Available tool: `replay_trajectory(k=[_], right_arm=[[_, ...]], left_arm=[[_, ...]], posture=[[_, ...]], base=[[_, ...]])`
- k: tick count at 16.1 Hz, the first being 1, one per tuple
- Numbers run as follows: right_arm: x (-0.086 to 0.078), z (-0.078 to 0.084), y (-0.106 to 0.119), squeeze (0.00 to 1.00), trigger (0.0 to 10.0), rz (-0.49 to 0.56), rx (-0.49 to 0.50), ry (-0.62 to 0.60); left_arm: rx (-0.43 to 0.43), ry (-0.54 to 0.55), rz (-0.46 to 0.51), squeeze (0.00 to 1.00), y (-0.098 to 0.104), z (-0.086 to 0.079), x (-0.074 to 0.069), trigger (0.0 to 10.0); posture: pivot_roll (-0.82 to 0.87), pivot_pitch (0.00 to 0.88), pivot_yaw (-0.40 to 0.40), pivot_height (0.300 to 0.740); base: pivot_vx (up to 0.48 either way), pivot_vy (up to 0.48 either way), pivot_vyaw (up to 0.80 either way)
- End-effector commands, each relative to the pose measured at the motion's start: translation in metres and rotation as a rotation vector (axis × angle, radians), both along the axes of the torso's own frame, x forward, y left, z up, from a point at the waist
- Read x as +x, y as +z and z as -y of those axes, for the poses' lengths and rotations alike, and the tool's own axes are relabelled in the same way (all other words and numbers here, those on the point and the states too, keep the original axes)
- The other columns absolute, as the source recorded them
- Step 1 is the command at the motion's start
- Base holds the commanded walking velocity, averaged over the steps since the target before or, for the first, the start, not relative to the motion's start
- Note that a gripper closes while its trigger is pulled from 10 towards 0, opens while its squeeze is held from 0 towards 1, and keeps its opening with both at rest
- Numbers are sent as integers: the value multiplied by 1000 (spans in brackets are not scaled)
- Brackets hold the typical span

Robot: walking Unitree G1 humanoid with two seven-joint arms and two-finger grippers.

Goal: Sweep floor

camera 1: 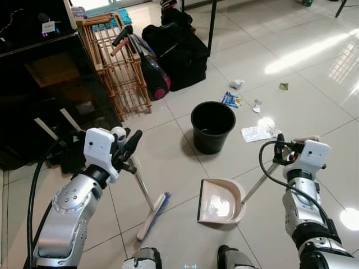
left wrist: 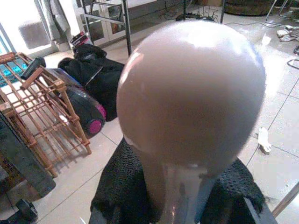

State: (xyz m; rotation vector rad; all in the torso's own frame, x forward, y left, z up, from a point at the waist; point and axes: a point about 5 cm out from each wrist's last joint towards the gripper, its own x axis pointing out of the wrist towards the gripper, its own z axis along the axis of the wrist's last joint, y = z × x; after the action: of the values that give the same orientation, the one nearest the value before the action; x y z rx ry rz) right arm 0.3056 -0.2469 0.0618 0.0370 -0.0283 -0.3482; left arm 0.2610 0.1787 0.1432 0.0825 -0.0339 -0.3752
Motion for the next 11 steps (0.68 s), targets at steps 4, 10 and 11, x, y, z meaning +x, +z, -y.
replay_trajectory(k=[4,10,11], right_arm=[[0,6,-1,0,10000,-3,24,-24],[2,12,3,0,10000,-2,43,-21],[2,13,3,0,10000,-5,42,-23]], left_arm=[[14,-5,22,0,7,-3,-2,10000],[12,-11,19,0,8,-3,-1,10000],[13,-12,18,0,8,-3,-2,10000]], posture=[[126,212,67,740],[131,215,68,740],[131,216,67,740]], base=[[0,0,0],[0,0,0],[0,0,0]])
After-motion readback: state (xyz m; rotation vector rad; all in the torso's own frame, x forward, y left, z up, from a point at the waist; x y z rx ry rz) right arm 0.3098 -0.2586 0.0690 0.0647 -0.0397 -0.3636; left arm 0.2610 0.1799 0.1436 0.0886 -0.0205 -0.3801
